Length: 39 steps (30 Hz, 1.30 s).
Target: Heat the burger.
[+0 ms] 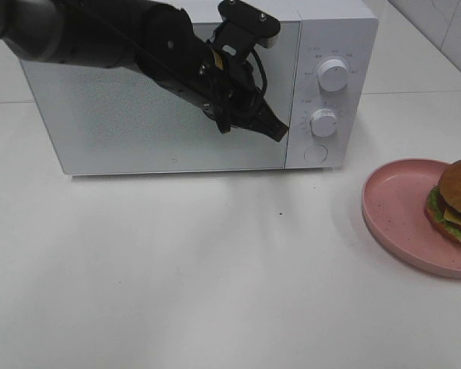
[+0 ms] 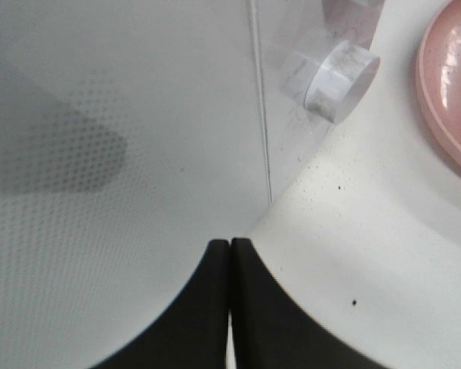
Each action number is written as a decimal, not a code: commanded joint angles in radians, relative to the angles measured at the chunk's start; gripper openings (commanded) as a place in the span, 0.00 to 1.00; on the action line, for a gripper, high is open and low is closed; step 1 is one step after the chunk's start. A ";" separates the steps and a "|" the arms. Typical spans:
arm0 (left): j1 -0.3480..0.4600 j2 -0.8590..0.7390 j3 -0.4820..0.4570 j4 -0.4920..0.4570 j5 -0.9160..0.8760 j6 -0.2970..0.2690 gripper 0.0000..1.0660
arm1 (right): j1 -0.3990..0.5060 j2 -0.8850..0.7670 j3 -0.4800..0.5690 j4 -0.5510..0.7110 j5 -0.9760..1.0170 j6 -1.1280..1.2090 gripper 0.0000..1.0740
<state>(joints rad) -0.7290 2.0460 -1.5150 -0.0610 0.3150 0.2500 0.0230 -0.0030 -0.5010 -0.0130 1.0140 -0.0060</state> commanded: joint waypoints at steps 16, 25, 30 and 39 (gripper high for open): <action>0.053 -0.270 -0.007 -0.002 0.653 -0.053 0.00 | 0.001 -0.027 0.003 -0.006 -0.014 0.006 0.54; 0.211 -0.368 0.007 -0.012 0.853 -0.105 0.00 | 0.001 -0.027 0.003 -0.006 -0.014 0.006 0.54; 0.312 -0.440 0.088 0.014 0.870 -0.106 0.00 | 0.001 -0.027 0.003 -0.006 -0.014 0.006 0.54; 0.459 -0.629 0.250 0.014 0.865 -0.118 0.00 | 0.001 -0.027 0.003 -0.006 -0.014 0.006 0.54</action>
<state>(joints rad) -0.2820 1.4580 -1.2890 -0.0450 1.1850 0.1430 0.0230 -0.0030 -0.5010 -0.0130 1.0140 -0.0060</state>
